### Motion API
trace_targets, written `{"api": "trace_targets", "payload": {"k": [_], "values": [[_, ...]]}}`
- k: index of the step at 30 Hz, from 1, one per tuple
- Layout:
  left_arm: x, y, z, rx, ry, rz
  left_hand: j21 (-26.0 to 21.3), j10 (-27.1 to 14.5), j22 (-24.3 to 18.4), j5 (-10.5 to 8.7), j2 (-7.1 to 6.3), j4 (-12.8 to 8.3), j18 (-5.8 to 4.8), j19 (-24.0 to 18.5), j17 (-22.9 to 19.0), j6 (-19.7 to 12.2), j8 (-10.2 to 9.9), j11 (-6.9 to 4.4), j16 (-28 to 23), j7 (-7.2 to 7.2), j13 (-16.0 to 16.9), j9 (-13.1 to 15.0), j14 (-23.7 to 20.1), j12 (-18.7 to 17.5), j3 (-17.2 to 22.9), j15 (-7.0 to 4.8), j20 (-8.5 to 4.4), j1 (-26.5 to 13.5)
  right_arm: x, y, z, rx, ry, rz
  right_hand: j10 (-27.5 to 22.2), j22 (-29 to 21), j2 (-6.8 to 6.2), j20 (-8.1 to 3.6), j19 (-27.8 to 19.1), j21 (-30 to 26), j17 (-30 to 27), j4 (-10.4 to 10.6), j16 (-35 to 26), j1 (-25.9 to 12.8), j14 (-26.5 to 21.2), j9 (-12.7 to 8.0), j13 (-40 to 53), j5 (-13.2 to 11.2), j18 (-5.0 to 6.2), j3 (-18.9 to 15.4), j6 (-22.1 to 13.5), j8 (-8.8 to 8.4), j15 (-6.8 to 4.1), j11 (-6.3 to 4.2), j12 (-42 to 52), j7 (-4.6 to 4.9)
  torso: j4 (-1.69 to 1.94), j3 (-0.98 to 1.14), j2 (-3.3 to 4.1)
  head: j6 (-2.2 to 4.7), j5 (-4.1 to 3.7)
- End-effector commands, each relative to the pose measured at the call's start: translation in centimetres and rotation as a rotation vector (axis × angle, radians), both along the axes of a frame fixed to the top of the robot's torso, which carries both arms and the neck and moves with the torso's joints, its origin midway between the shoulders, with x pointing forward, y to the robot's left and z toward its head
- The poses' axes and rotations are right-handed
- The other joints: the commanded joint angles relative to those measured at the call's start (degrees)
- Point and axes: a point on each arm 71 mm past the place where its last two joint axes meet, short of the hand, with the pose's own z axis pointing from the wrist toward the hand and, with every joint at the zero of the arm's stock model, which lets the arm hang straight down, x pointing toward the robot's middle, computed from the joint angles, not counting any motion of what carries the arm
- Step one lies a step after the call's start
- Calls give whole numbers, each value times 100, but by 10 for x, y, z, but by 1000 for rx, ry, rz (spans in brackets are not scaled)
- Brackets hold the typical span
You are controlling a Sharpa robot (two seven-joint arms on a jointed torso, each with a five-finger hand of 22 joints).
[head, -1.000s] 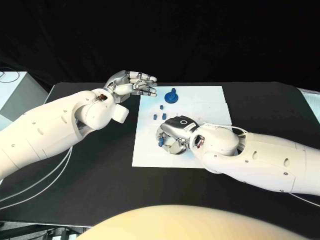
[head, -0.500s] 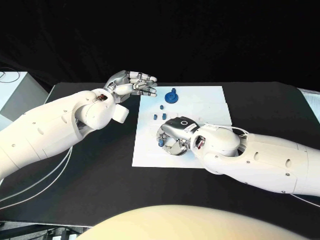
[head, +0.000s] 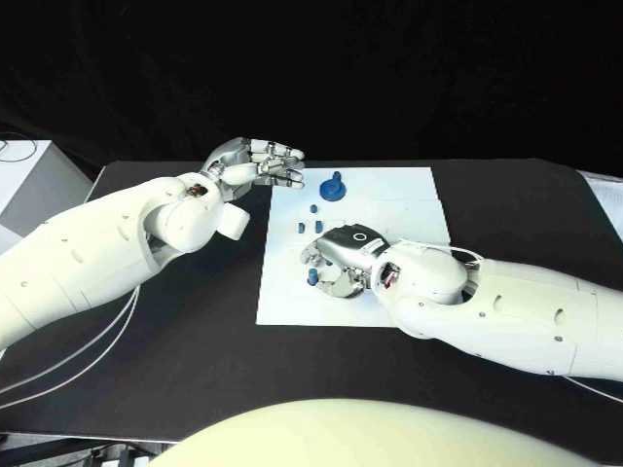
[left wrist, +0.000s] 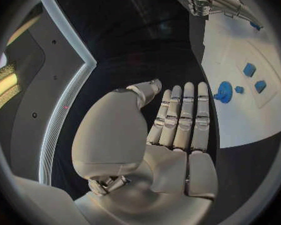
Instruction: Assemble the parts on the task board
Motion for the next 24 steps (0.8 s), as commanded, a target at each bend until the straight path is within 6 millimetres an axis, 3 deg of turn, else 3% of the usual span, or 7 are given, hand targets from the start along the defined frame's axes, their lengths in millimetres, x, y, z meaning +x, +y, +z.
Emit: {"api": "trace_targets", "payload": {"k": [1, 10, 14, 18, 24], "values": [[-1, -2, 0, -11, 0, -16, -9, -16, -6, -20, 42, 14, 78, 25, 8, 5, 12, 23, -18, 45, 5, -7, 46, 24, -13, 8, 6, 11, 1, 0, 0, 0, -16, -16, -39, 1510, 5, 43, 600, 25, -3, 4, 34, 50, -13, -9, -7, -13, -39, -48, -48, -25, 32, 4, 27, 20, 3, -2, -1, 0, -3], [-1, -2, 0, -11, 1, -15, -47, -21, -42, -20, 50, 27, 78, 55, 36, 7, 10, 23, -49, 46, 5, -14, 55, 27, -24, 8, 5, 20, 3, -4, 1, 12, -30, -30, -59, 1510, 25, 46, 600, 25, -13, 13, 35, 78, -19, -24, -7, -3, -39, -88, -53, -28, 35, 7, 46, 59, 7, -4, -2, 0, -5], [0, -1, 0, -11, 0, -14, -47, -21, -42, -20, 50, 27, 78, 55, 36, 7, 10, 23, -49, 46, 5, -14, 55, 27, -24, 8, 5, 20, 4, -16, 7, 76, -45, -49, 0, 1510, 45, 51, 600, 25, -27, 59, 42, 110, -19, -54, 5, 15, -39, -199, 1, -6, 33, -2, 154, 131, 1, -1, -8, 0, -10], [0, 0, 0, -9, 1, -11, -47, -21, -42, -20, 50, 27, 78, 55, 36, 7, 10, 23, -49, 46, 5, -14, 55, 27, -24, 8, 5, 20, 9, -31, 19, 193, -2, -86, 241, 1510, 74, 57, 600, 25, -45, 118, 43, 133, -8, -82, 28, 47, -39, -187, 175, 66, 34, 5, 365, 175, -8, -1, -13, 0, -42], [0, 4, -3, -5, 5, -1, -47, -21, -42, -20, 50, 27, 78, 55, 36, 7, 10, 23, -49, 46, 5, -14, 55, 27, -24, 8, 5, 20, 23, -66, 49, 381, 114, -154, 557, 1510, 48, 62, 600, 25, -54, 188, 56, 86, -6, -109, 45, 136, -39, 30, 458, 216, 26, -8, 582, 182, -27, 9, -31, 97, -135]]}}
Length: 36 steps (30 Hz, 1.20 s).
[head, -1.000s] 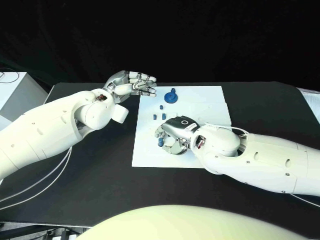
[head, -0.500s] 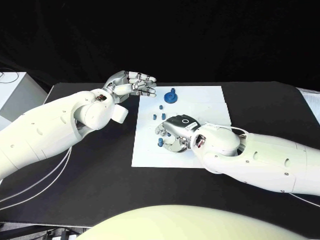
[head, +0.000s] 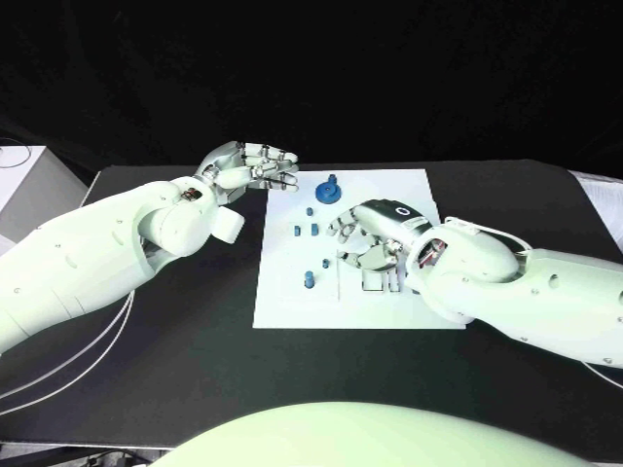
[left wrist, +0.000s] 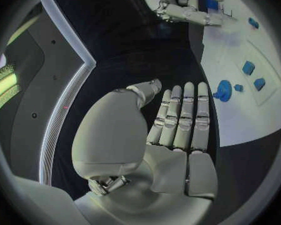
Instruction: Assemble the parts on the task board
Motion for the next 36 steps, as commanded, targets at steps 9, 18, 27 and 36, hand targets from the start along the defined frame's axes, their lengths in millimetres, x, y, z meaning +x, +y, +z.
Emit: {"api": "trace_targets", "payload": {"k": [9, 18, 27, 36], "values": [[-4, 6, -13, -5, 21, 3, -32, -21, -16, -20, 47, 13, 78, 44, 16, 7, 10, 23, -31, 44, 7, -8, 39, 29, -15, -12, -16, 23, 27, -81, 26, 206, 302, -247, 1173, 1506, -46, -244, 600, 25, 185, 232, 118, -231, 83, 214, 1186, 19, -39, -34, 541, 623, -344, -440, 1530, -341, -98, 31, -103, 138, -205], [-10, 9, -27, -7, 50, 10, -37, -20, -21, -21, 44, 16, 78, 48, 19, 7, 9, 23, -34, 43, 8, -9, 41, 30, -19, -12, -16, 21, 27, -141, 13, 61, 499, -501, 2060, 1506, 40, -299, 600, 25, 1990, 595, 988, -577, 452, 676, 6848, 85, -39, -433, 251, 1127, -376, -469, 6308, -404, -159, 39, -148, 154, -300], [-12, 9, -30, -9, 58, 9, -37, -20, -21, -21, 44, 16, 78, 48, 19, 7, 9, 23, -34, 43, 8, -9, 41, 30, -19, -12, -16, 21, 13, -160, 3, -61, 586, -630, 2726, 1506, 55, -275, 600, 25, 2658, 806, 1321, -842, 511, 868, 8145, 99, -39, -579, 235, 1296, -363, -477, 7319, -411, -175, 25, -155, 143, -386], [-13, 9, -31, -10, 59, 7, -44, -20, -28, -20, 39, 24, 78, 53, 25, 7, 9, 23, -39, 41, 8, -11, 43, 31, -28, -11, -15, 13, 6, -150, -14, -151, 607, -649, 2797, 1506, 5, -288, 600, 25, 2725, 977, 1354, -1098, 511, 963, 8268, 65, -39, -745, 302, 1382, -390, -513, 7405, -459, -169, 16, -150, 139, -424]]}}
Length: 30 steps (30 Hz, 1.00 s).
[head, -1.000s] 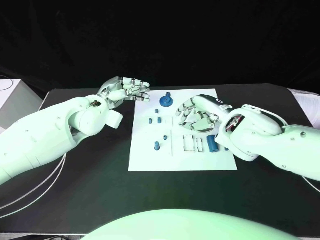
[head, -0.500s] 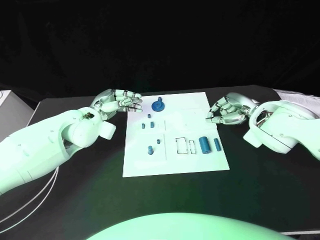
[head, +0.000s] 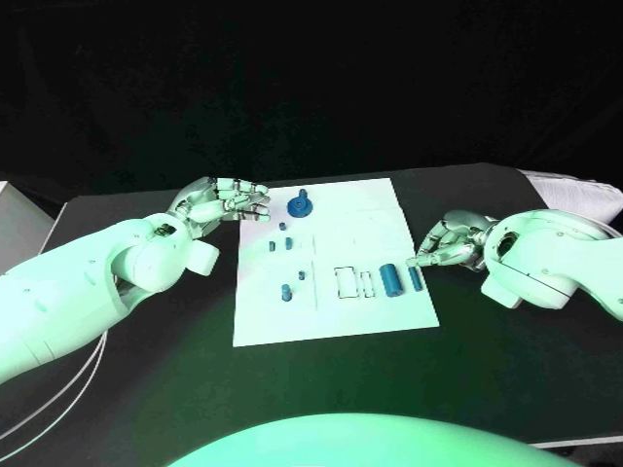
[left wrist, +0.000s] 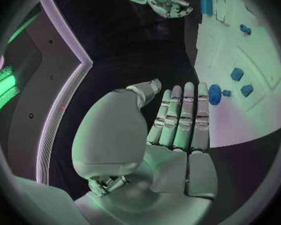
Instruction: Assemble the parts on the task board
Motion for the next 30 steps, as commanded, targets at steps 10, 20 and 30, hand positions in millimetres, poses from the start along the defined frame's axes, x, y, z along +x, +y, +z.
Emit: {"api": "trace_targets", "payload": {"k": [10, 20, 30], "values": [[-1, -2, 1, -17, -5, -16, -21, -20, -5, -20, 39, 7, 78, 33, 5, 7, 9, 23, -39, 41, 10, -7, 43, 31, -11, -11, 6, 13, -9, 25, -19, -67, 24, 16, 384, 1509, -46, -26, 599, 25, 30, 176, 37, -242, 283, 56, 1208, -102, -39, -196, 18, 52, -13, -51, 26, -24, 14, 1, 16, -33, -20], [-2, -3, 1, -17, -4, -18, -21, -20, -5, -20, 39, 7, 78, 33, 5, 7, 9, 23, -39, 41, 10, -7, 43, 31, -11, -11, 6, 13, -8, 35, -25, -82, 25, 39, 358, 1509, -40, -30, 599, 25, 2, 228, 27, -285, 276, 76, 1178, -114, -39, -273, 29, 70, -18, -57, -2, -33, 9, -10, 14, -59, -5], [-2, -1, 1, -14, -1, -17, -37, -20, -20, -20, 46, 25, 78, 45, 18, 9, 8, 22, -52, 40, 10, -11, 49, 33, -18, -12, 7, 2, -4, 39, -37, -150, 37, 82, 326, 1509, -20, -33, 599, 25, -5, 249, 22, -293, 272, 91, 1139, -126, -39, -297, 54, 93, -23, -64, -36, -42, 14, -14, 18, -92, 21]]}}
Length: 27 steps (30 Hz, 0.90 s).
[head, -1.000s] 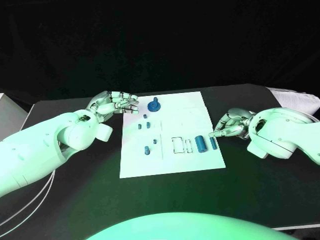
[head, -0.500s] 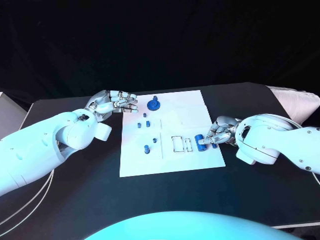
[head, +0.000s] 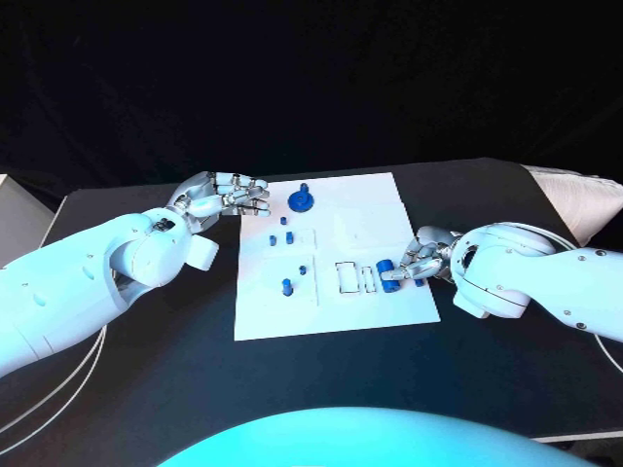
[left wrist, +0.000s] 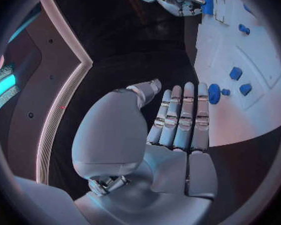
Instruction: Assemble the parts on the task board
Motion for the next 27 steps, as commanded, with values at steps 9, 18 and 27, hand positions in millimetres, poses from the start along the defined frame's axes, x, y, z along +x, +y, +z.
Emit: {"api": "trace_targets", "payload": {"k": [9, 18, 27], "values": [[-1, -2, 1, -13, 0, -18, -40, -21, -8, -20, 47, 28, 78, 48, 8, 9, 8, 22, -20, 41, 7, -7, 32, 33, -20, 5, 7, 0, -2, 13, -12, -82, -30, 73, 290, 1505, 52, -42, 600, 25, -4, -25, 20, 13, 270, 35, 1122, -32, -38, -36, 52, 63, -36, -60, -54, -33, 1, 1, 0, -26, 11], [-1, -1, 0, -12, 2, -19, -40, -21, -8, -20, 47, 28, 78, 48, 8, 9, 8, 22, -20, 41, 7, -7, 32, 33, -20, 5, 7, 0, -3, 16, -12, -65, -53, 64, 308, 1505, 161, -67, 600, 25, 21, -265, 16, 336, 274, 107, 1153, 486, -38, 332, 78, 150, -64, -93, -46, -66, -9, -2, 0, -30, 25], [-1, -1, 0, -11, 4, -18, -40, -21, -8, -20, 47, 28, 78, 48, 8, 9, 8, 22, -20, 41, 7, -7, 32, 33, -20, 5, 7, 0, -9, 15, -6, -14, -72, 41, 334, 1505, 165, -76, 600, 25, 42, -292, 20, 314, 279, 134, 1186, 501, -38, 452, 150, 205, -78, -115, -21, -93, -11, 2, -1, -33, 33]]}}
